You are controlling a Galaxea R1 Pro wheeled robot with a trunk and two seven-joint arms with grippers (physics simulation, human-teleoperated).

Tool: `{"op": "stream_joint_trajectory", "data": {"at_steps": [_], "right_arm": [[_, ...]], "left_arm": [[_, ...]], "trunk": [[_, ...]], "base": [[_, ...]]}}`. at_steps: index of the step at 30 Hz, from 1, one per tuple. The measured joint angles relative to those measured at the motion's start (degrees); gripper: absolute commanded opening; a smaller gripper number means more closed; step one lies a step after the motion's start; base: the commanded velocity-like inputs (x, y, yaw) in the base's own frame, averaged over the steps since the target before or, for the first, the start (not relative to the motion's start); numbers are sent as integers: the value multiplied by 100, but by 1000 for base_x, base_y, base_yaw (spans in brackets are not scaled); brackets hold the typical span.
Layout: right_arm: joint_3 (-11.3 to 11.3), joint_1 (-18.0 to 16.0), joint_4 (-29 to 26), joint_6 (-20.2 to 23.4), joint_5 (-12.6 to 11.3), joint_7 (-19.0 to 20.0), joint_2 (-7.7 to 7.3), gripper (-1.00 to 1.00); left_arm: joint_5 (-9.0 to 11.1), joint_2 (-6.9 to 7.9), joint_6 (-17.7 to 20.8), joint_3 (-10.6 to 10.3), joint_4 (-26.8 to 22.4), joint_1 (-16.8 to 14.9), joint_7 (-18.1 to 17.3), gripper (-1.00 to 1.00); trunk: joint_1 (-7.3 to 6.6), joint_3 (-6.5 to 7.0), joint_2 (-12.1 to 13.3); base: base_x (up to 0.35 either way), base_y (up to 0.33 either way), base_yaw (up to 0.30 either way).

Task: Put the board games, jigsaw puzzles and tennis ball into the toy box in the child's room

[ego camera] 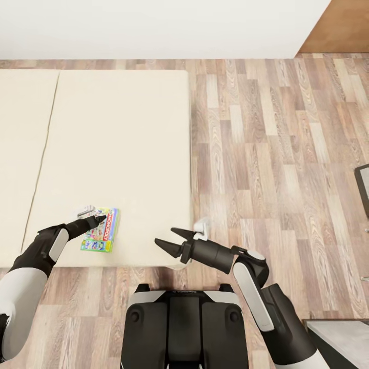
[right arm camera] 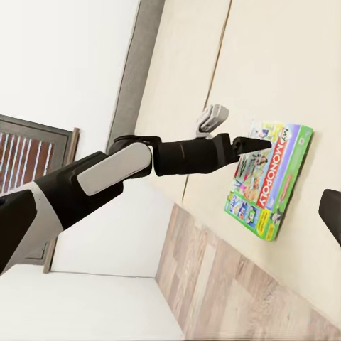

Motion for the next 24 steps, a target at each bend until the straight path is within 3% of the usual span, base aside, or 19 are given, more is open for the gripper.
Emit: {"op": "stream_joint_trajectory", "data": {"at_steps": [8, 24], "right_arm": [[55, 0, 0, 0, 3, -2, 0, 100], [59, 0, 0, 0, 2, -2, 0, 100]], "left_arm": [[1, 1, -1, -1, 1, 0, -1, 100], [1, 0, 2, 1, 0, 0, 0, 100]], "trunk": [[0, 0, 0], [0, 0, 0]], "base": [[0, -162, 0], [0, -14, 0]]}}
